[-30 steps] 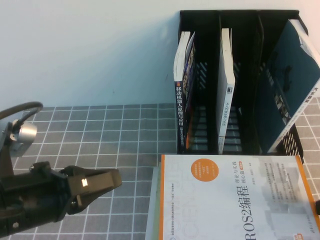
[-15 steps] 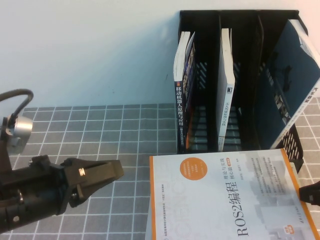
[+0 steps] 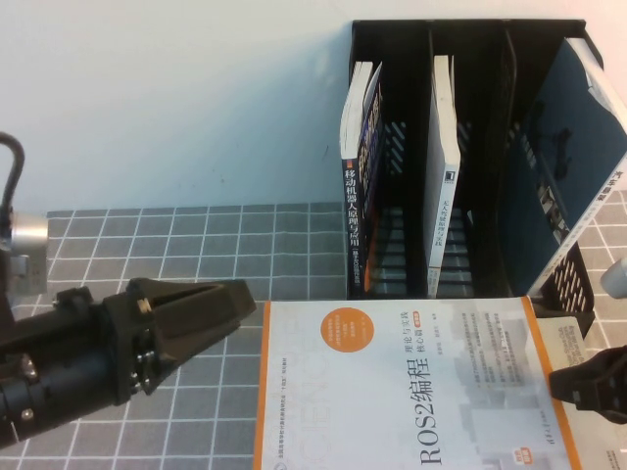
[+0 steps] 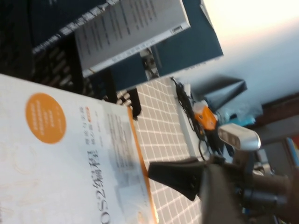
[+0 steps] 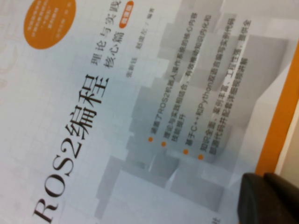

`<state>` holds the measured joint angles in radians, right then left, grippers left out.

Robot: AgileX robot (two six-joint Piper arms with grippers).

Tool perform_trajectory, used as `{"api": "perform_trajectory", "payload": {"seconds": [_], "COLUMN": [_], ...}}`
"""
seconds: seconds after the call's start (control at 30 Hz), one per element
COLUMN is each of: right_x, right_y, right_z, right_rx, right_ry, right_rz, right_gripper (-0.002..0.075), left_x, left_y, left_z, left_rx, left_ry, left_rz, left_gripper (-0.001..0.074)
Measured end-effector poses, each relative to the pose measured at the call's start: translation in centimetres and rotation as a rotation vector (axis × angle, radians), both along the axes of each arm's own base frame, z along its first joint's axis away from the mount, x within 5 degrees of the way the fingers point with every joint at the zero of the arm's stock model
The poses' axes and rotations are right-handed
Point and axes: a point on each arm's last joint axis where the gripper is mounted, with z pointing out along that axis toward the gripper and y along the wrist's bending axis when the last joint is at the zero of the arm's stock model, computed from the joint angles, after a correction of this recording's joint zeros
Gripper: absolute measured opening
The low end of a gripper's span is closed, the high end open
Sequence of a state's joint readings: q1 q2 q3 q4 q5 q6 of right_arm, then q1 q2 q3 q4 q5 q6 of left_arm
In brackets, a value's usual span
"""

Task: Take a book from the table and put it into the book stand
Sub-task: Push book with right arm

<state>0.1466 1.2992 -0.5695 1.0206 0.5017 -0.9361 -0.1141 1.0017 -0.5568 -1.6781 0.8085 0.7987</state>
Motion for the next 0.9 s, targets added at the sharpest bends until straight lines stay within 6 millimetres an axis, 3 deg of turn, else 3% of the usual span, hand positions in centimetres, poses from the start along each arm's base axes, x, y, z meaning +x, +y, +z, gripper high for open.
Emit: {"api": "perform_trajectory", "payload": {"seconds": [0.13,0.23,0.4,0.6,0.9], "right_x": [0.0,0.0,0.0,-0.1,-0.2], "right_y": [0.1,0.1,0.1,0.2,0.3], "right_z": [0.0,0.1,0.1,0.1,0.1], "right_rx": [0.008,0.009,0.007,0.009,0.01], "right_ry": [0.0,-0.002,-0.008,-0.008,-0.008], "right_rz": [-0.007,-0.005,0.012,0.029,0.046], "right_gripper": [-0.0003,-0.0003,-0.0003,-0.0003,-0.0003], "left_x": [0.1,0.6,2.0,4.3,4.9], "left_y": [-0.4,-0.9,-1.1,0.3,2.0], "left_z": [-0.4,-1.3,-3.8,-7.1,-7.8], "left_rx": [-0.027,-0.054,-0.094,-0.096,-0.075], "left_ry": [0.041,0.099,0.231,0.369,0.376], "left_rz": [-0.06,-0.136,-0.257,-0.209,-0.164], "left_gripper": [0.0489,0.0552,0.0575,0.0566,0.0515]}}
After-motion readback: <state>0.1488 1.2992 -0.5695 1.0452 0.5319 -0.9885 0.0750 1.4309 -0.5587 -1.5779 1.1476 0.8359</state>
